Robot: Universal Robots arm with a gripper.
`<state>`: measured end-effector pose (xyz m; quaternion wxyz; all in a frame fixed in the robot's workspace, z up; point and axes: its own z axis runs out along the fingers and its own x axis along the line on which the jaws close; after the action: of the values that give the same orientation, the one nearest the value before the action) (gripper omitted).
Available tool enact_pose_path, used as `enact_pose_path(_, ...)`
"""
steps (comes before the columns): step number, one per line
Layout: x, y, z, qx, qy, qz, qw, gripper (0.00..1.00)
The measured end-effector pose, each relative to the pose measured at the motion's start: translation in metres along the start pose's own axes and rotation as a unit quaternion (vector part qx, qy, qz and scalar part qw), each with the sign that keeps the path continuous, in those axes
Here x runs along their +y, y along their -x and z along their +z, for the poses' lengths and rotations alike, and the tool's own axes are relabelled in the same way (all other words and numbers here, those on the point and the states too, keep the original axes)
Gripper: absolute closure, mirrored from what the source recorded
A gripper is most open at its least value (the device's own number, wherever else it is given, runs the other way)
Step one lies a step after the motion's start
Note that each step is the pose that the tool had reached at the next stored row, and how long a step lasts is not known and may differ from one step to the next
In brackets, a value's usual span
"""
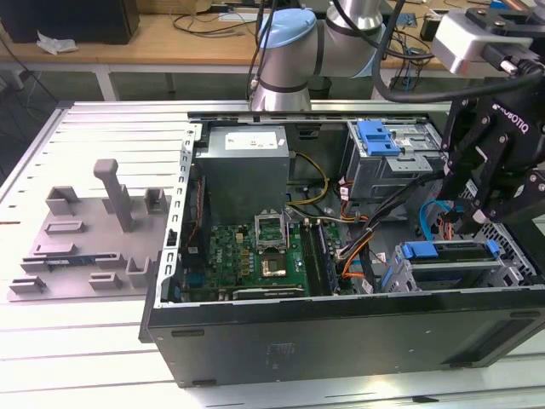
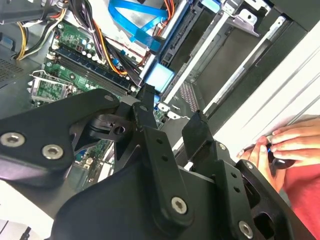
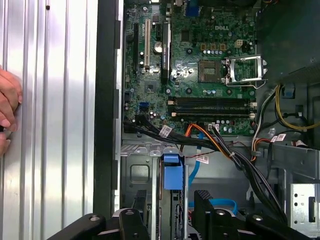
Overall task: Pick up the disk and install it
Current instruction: 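Insert the first disk wire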
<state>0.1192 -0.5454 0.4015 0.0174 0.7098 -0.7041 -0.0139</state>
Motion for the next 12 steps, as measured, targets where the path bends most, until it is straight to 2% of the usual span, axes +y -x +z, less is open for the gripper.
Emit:
enact_pose_path(3, 0.0000, 0.0066, 0.0001, 0.0025, 0.0000, 0.000, 1.0000, 0.50)
enact_pose_path(8, -0.0002, 0.0262, -0.0001, 0.0105, 0.0001, 0.001, 0.9999, 0.50)
enact_pose_path(9, -0.0003, 0.0325, -0.0001, 0.0131, 0.0001, 0.001, 0.9999, 0.50)
enact_pose_path(11, -0.0003, 0.0393, -0.0002, 0.0187, 0.0002, 0.001, 0.9998, 0.50)
enact_pose_path(12, -0.0003, 0.0441, -0.0002, 0.0248, 0.0002, 0.001, 0.9997, 0.50)
